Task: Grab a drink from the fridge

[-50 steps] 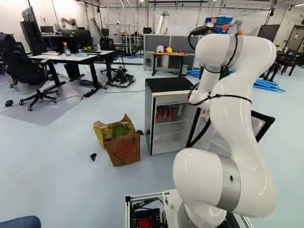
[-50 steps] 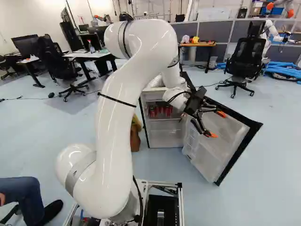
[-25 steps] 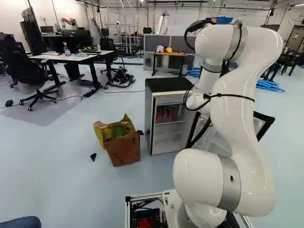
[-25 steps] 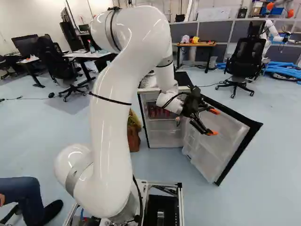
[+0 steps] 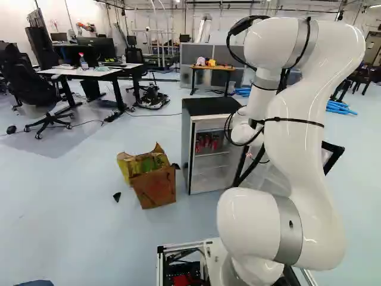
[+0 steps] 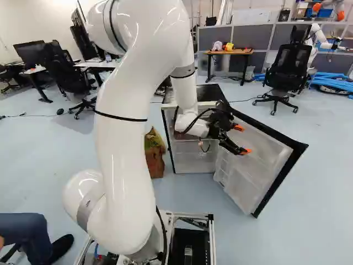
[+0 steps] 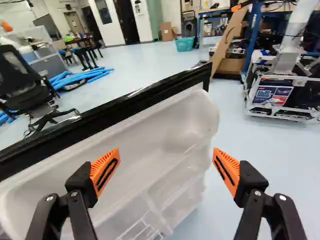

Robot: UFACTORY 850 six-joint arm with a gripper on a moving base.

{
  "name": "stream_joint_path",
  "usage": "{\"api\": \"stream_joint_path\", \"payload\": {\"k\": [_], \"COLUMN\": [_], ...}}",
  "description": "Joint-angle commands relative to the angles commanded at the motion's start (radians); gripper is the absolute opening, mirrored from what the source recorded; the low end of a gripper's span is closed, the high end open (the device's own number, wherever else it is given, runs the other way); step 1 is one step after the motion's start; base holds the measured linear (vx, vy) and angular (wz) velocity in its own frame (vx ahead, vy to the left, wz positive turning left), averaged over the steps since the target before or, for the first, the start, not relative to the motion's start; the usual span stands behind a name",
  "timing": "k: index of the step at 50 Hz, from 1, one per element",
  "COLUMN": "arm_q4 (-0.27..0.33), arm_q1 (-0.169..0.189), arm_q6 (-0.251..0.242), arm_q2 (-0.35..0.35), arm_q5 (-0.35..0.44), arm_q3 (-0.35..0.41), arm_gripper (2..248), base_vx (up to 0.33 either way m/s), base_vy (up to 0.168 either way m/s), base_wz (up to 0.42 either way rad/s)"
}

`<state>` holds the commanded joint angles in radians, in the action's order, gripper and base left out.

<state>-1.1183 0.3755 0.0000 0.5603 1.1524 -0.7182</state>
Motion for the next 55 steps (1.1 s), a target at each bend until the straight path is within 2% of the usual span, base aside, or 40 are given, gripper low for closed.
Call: {"api": "stream_joint_path", "payload": {"k": [34, 44, 55], "arm_q4": [0.359, 0.462, 0.58], "arm_q1": [-0.064, -0.07, -0.07], "arm_q6": [0.0, 0.0, 0.0], "arm_q2": [-0.137, -0.163, -0.165], "arm_q5": [0.0, 0.0, 0.0], "arm_q3": [0.207, 0.244, 0.247], "arm_gripper": [247, 247, 247], "base_vx": [0.0, 0.0, 0.0], "base_vy": [0.0, 0.0, 0.0], "base_wz": [0.0, 0.0, 0.0]}}
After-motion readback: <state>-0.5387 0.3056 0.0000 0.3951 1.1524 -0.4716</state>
